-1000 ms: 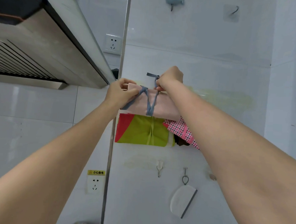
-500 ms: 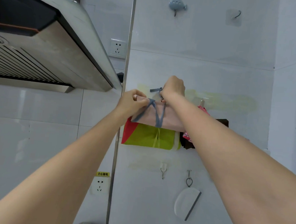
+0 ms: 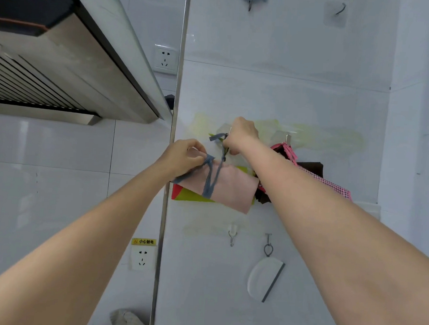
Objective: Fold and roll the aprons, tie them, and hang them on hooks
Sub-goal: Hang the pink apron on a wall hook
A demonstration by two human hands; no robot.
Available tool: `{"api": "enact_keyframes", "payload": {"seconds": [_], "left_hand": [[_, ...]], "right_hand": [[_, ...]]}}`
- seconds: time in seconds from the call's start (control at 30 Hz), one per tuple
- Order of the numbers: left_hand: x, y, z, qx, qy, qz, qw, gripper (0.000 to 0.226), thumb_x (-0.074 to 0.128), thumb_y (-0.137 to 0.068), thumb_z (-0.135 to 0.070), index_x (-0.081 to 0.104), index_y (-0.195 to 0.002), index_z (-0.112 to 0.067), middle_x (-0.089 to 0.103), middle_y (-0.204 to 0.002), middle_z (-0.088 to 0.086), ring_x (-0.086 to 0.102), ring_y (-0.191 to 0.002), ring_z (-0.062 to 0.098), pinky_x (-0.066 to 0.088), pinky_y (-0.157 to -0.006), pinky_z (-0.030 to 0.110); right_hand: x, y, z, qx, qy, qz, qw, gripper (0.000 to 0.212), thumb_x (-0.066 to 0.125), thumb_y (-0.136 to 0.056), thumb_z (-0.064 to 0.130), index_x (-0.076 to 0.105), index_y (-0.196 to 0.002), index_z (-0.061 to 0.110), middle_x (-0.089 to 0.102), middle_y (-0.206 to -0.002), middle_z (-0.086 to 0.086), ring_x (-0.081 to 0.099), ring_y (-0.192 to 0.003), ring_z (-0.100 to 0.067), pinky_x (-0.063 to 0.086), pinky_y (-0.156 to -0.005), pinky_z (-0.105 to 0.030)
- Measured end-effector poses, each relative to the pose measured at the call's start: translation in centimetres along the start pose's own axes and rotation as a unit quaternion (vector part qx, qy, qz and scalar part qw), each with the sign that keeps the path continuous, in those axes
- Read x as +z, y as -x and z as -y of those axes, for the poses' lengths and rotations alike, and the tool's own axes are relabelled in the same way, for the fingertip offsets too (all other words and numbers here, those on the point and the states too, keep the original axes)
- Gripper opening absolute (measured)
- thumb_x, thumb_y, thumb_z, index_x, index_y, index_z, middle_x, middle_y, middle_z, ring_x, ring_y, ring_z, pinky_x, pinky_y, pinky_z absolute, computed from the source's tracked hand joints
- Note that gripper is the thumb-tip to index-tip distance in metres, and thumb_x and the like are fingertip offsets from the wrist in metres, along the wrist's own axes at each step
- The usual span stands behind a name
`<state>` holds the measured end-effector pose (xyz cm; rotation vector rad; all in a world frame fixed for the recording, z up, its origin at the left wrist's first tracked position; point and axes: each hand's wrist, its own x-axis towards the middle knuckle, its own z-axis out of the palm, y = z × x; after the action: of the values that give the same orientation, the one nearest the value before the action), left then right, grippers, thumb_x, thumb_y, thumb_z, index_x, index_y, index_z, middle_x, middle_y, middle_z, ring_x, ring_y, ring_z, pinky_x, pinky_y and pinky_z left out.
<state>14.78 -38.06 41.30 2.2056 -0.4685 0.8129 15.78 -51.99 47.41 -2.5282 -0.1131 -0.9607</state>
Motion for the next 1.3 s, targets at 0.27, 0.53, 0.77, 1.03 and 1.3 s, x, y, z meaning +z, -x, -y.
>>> {"api": "enact_keyframes", "payload": {"seconds": [0.27, 0.53, 0.77, 1.03, 1.3], "left_hand": [[1.7, 1.5, 0.0, 0.012, -0.132, -0.102, 0.986, 0.022, 0.05, -0.091, -0.032, 0.056, -0.105, -0.016, 0.052, -0.117, 0.004, 0.039, -0.117, 0.024, 0.031, -0.094, 0.037], [1.8, 4.6, 2.5, 0.157, -0.229, -0.011, 0.961, 0.087, 0.035, -0.065, -0.068, 0.029, -0.138, -0.021, 0.031, -0.142, -0.003, 0.03, -0.127, 0.023, 0.027, -0.099, 0.035], [4.0, 5.5, 4.7, 0.164, -0.522, -0.1, 0.831, 0.127, 0.086, -0.031, -0.05, 0.027, -0.137, -0.012, 0.047, -0.128, 0.012, 0.055, -0.104, 0.031, 0.045, -0.087, 0.042], [3.7, 4.1, 4.4, 0.209, -0.569, -0.178, 0.776, 0.104, 0.081, -0.042, -0.04, 0.042, -0.133, -0.008, 0.057, -0.123, 0.01, 0.052, -0.114, 0.031, 0.038, -0.101, 0.053], [7.4, 4.6, -0.3, 0.315, -0.506, -0.116, 0.795, 0.096, 0.079, -0.048, -0.056, 0.048, -0.129, -0.014, 0.049, -0.136, 0.01, 0.046, -0.127, 0.031, 0.031, -0.106, 0.053]], "right_hand": [[0.3, 2.7, 0.2, -0.01, -0.046, -0.014, 0.999, 0.046, 0.055, -0.092, 0.019, 0.033, -0.128, -0.001, 0.052, -0.124, -0.017, 0.053, -0.113, -0.035, 0.037, -0.072, -0.031], [1.7, 6.1, -2.2, -0.095, 0.083, 0.182, 0.975, 0.04, 0.061, -0.079, 0.048, 0.053, -0.105, 0.019, 0.053, -0.093, -0.004, 0.051, -0.099, -0.028, 0.042, -0.072, -0.03], [2.0, 8.3, -4.3, -0.139, 0.329, 0.112, 0.927, 0.115, 0.078, -0.068, 0.035, 0.0, -0.148, 0.011, 0.028, -0.145, -0.013, 0.025, -0.137, -0.032, 0.013, -0.114, -0.051], [3.1, 8.3, -5.5, -0.156, 0.333, 0.066, 0.928, 0.107, 0.076, -0.07, 0.034, 0.005, -0.147, 0.011, 0.032, -0.14, -0.014, 0.029, -0.132, -0.033, 0.019, -0.11, -0.051], [-2.7, 6.9, -7.1, -0.131, 0.144, 0.101, 0.976, 0.105, 0.073, -0.068, 0.053, 0.014, -0.149, 0.023, 0.015, -0.153, -0.008, 0.006, -0.143, -0.028, 0.011, -0.117, -0.045]]}}
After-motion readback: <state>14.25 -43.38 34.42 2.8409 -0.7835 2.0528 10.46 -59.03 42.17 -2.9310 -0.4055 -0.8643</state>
